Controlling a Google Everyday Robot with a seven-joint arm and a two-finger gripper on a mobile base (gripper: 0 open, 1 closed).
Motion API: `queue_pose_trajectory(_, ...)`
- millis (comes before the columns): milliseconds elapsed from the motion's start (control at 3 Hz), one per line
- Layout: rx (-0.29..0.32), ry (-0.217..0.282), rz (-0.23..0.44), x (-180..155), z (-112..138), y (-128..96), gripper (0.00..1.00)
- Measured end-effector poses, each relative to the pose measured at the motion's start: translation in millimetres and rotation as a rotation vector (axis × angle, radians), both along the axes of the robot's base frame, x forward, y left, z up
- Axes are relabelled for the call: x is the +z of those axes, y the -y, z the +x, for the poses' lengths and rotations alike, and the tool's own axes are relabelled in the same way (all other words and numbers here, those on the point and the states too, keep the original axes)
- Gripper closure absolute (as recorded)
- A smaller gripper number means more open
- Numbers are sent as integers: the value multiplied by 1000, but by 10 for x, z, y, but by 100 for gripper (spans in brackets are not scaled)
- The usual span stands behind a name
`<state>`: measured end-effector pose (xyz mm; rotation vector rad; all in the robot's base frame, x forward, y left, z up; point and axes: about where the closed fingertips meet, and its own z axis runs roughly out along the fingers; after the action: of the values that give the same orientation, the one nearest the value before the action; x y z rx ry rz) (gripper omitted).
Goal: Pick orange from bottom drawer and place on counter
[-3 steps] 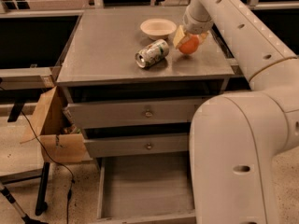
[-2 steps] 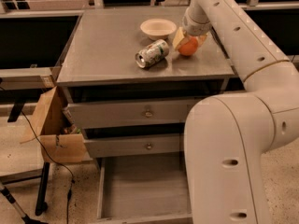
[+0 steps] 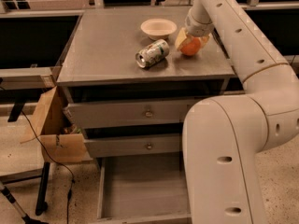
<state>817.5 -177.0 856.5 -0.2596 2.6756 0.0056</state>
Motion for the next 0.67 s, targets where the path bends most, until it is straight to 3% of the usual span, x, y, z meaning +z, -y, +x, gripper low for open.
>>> queue_pose_trajectory(333,-21,-23,12,-86,-12,101,0)
queue_pose_trajectory(667,-36,-35,18,-121,-23,164,0)
